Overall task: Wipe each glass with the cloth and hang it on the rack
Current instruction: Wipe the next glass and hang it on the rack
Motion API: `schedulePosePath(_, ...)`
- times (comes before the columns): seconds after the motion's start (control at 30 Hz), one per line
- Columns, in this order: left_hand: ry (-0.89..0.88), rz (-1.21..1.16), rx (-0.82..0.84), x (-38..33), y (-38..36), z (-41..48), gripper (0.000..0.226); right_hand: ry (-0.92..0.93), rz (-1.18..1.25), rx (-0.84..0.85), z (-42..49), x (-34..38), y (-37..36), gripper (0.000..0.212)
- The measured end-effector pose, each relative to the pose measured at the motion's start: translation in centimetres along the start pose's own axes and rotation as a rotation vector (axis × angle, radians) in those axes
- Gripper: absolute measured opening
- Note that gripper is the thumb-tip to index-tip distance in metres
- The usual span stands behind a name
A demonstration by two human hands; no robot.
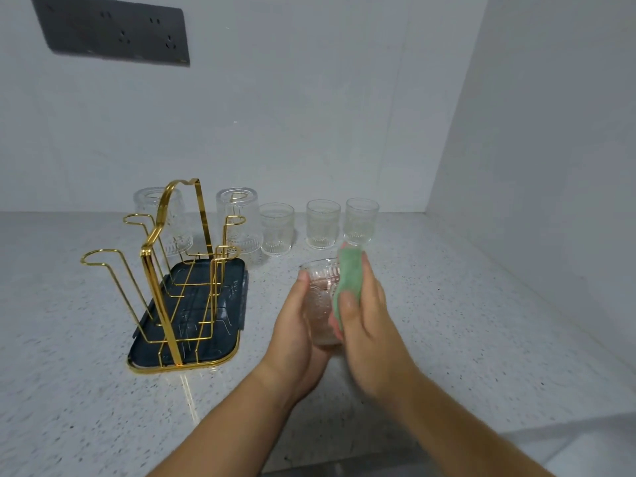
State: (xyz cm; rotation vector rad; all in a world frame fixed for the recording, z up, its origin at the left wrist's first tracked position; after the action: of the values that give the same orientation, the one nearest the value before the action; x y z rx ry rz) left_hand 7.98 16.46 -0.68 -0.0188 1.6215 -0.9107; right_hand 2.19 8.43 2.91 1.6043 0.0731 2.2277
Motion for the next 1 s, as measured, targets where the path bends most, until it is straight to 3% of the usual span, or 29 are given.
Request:
schedulePosePath(0.13,-0.015,0.052,-0.032,0.0,0.3,0.0,0.075,0.073,-0.148,0.055,-2.7,-1.0,-0.3,0.064)
schedulePosePath(0.2,-0.029,0.092,-0.047,0.4,0.1,0.0,0.090,0.073,-0.148,0.061,-3.0,-1.0,0.1,0.065)
schedulePosePath(0.37,-0.033,0.109,-0.007,0.1,-0.4,0.0,0.088,0.030,-0.050,0.039,-1.1,0.2,1.0,0.072)
schedulePosePath(0.47,0.033,0.085,0.005,0.6,-0.1,0.1,0.060,0.003,0.070,-0.033,1.1,0.7,1.6,0.072)
schedulePosePath(0.53,0.045,0.025,-0.011,0.5,0.1,0.0,0.059,-0.008,0.032,-0.002,0.9,0.7,1.0,0.069)
schedulePosePath(0.63,0.004,0.017,-0.045,-0.2,0.3,-0.1,0.070,0.041,-0.115,0.101,-1.6,-0.1,-0.2,0.063)
schedulePosePath(0.8,0.010,0.026,-0.104,0.5,0.6,0.5,0.113,0.172,-0.360,0.094,-3.6,-1.2,0.4,0.069)
schedulePosePath(0.93,0.051,0.062,-0.036,0.8,0.2,0.5,0.071,0.056,-0.175,0.060,-1.3,-0.6,1.1,0.067)
schedulePosePath(1.0,0.058,0.026,-0.030,0.9,0.2,0.4,0.065,-0.002,-0.023,-0.022,1.1,-0.6,1.4,0.066)
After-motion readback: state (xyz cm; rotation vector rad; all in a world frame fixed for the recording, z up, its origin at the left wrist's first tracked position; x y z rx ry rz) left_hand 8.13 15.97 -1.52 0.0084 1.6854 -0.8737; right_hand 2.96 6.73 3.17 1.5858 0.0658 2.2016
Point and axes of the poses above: each hand's wrist, its own z-axis towards the middle knuckle, its own y-axis out of the back of the hand, x = y × z, the point moved 5 cm from there along z, towards the middle knuckle, and after that the axes turned 8 degrees about z, right-handed, at the moved point
